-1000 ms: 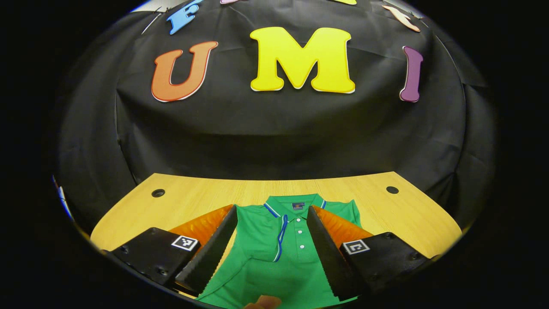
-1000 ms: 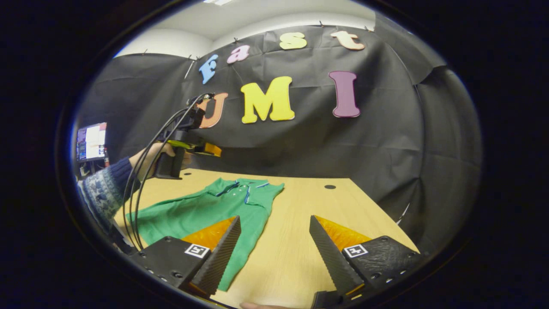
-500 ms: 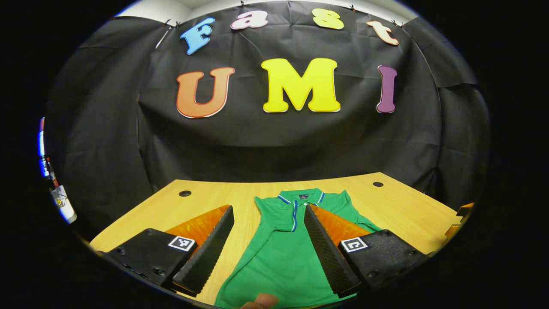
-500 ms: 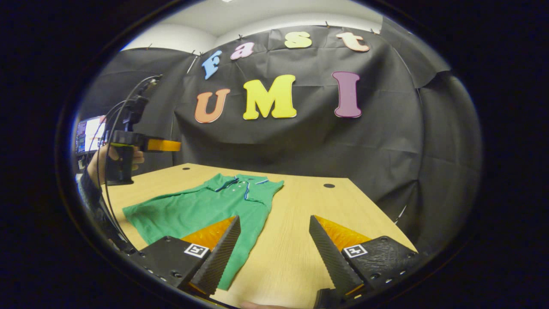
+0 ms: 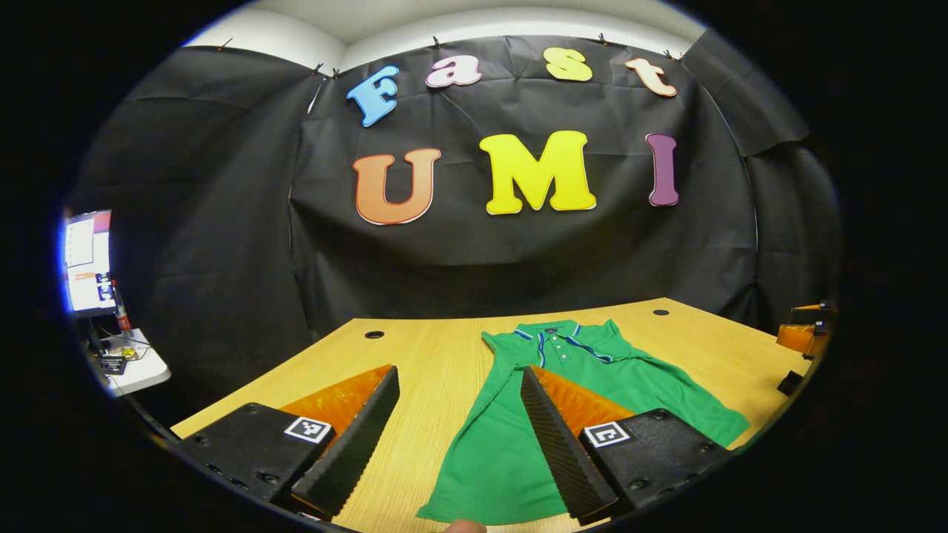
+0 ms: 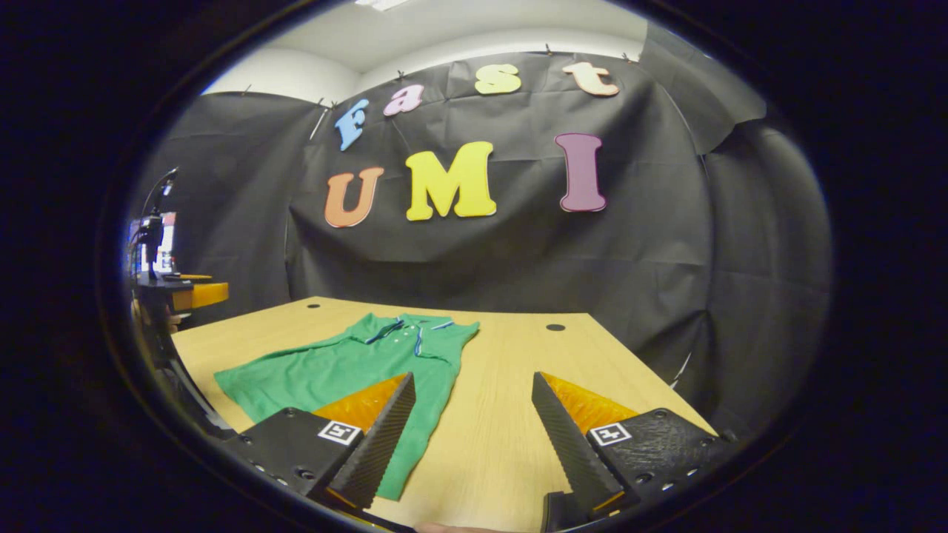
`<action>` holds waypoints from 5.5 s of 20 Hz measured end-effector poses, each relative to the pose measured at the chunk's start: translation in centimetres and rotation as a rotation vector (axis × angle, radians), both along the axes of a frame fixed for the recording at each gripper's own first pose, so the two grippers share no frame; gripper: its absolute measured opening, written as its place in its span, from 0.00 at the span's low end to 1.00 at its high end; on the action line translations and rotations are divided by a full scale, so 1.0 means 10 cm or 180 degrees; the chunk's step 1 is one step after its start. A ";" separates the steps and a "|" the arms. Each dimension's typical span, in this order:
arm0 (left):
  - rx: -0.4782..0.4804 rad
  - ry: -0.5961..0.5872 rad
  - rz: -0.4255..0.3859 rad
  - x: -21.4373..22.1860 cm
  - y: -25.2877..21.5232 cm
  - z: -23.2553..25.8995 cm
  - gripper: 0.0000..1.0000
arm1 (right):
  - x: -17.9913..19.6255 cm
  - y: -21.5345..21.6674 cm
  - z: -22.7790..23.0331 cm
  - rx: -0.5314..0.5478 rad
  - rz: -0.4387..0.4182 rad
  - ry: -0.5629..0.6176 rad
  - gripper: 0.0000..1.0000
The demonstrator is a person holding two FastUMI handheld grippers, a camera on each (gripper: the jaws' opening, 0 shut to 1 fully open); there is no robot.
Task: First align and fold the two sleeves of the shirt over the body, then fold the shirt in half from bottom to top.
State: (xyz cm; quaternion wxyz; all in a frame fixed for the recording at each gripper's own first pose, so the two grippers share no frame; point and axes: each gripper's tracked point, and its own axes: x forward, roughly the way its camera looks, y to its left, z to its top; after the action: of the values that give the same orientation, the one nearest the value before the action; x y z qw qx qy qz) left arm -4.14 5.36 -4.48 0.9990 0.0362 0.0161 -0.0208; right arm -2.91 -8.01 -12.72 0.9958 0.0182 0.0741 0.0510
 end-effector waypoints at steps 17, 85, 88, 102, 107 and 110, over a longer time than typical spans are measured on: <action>-0.0161 0.0916 -0.0164 -0.09 0.09 -1.55 1.00 | -0.40 0.58 -1.20 -0.0037 0.0141 0.0820 0.94; 0.0023 0.0316 -0.0160 4.04 -0.38 0.02 0.08 | 4.32 0.68 0.64 -0.0185 -0.0262 0.0002 0.00; -0.0052 0.0502 -0.0173 4.37 -0.37 -0.24 0.08 | 4.69 0.66 0.36 -0.0110 -0.0327 0.0178 0.02; 0.0010 0.0545 -0.0080 4.82 -0.40 -0.71 0.44 | 5.19 0.45 -0.10 -0.0298 -0.0720 0.0232 0.65; -0.0073 0.0800 -0.0002 4.59 -0.41 -0.80 1.00 | 4.87 0.51 0.05 -0.0449 -0.0589 0.0267 0.96; 0.0004 0.0788 0.0054 4.32 -0.41 -0.65 1.00 | 4.55 0.55 0.40 -0.0549 -0.0542 0.0107 0.95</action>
State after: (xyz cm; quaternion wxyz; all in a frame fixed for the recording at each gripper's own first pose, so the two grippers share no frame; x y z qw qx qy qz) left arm 39.01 1.28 -11.01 0.9895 0.0338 0.1397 -0.0166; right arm 42.61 -2.55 -8.74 0.9930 -0.0605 0.0930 -0.0407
